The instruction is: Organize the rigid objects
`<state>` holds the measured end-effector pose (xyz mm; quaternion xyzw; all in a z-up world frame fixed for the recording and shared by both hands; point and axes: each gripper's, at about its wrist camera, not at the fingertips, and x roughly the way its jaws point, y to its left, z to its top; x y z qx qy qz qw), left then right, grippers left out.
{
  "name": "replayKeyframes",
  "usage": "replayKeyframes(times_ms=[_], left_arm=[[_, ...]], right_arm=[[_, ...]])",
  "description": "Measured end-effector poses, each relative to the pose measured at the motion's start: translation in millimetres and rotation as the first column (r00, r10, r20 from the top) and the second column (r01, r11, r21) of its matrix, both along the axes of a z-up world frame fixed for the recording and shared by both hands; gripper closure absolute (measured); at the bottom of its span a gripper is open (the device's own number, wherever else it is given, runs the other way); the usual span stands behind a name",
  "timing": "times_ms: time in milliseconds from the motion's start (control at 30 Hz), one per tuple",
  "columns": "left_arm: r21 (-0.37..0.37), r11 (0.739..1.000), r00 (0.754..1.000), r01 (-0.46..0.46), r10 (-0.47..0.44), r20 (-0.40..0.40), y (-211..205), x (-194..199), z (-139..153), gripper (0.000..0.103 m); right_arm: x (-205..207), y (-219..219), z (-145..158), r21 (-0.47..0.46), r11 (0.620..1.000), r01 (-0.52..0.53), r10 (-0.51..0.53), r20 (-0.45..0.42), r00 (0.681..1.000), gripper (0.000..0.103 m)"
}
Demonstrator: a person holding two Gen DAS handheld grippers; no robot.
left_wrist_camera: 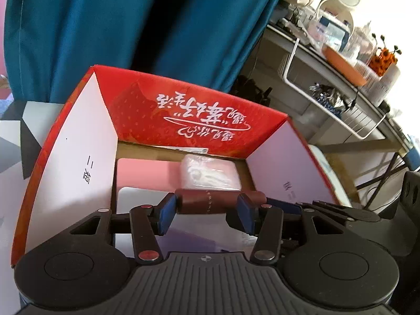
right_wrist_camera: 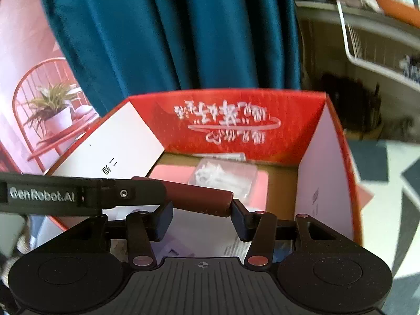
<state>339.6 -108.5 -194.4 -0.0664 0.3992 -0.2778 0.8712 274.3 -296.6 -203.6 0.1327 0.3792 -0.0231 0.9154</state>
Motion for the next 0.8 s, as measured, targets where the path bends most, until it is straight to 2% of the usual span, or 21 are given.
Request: replayKeyframes(times_ms=[233,267,333,467,500,533,600,800], left_arm=[[0.020,1.000,0.999,0.002,-0.003,0.036,2,-6,9,0.047],[0.021,1.000,0.999,0.001,-0.002,0.043,3,-9,12,0.044],[0.030,0.999,0.998,-0.010,0.008,0.068,6,-16,21,0.037],[0.063,0.996,0.986,-0.057,0.046,0.158,14,-37,44,0.010],[0.061,0.996,0.981,-0.063,0.050,0.186,17,-43,51,0.005],[0.060,0.995,0.976,-0.073,0.059,0.211,21,-51,59,0.004],[0.072,0.992,0.968,-0.099,0.080,0.239,25,-63,72,0.001],[0.154,0.962,0.931,-0.226,0.166,0.325,40,-107,112,0.000]], right_arm=[[-3,5,2,-0.022,1.000,-0.003,0.003,0.001,1.000,0.053],[-5,6,5,-0.027,1.000,-0.003,0.003,0.006,1.000,0.052],[-8,7,13,-0.041,0.999,-0.003,0.004,0.020,1.000,0.042],[-21,12,32,-0.081,0.997,-0.004,0.008,0.058,0.998,0.025],[-25,13,38,-0.090,0.996,-0.005,0.011,0.068,0.998,0.017],[-29,15,44,-0.098,0.995,-0.004,0.012,0.079,0.997,0.009],[-39,18,56,-0.111,0.994,0.000,0.011,0.103,0.995,0.002],[-68,35,94,-0.119,0.993,-0.016,0.036,0.166,0.986,0.000]])
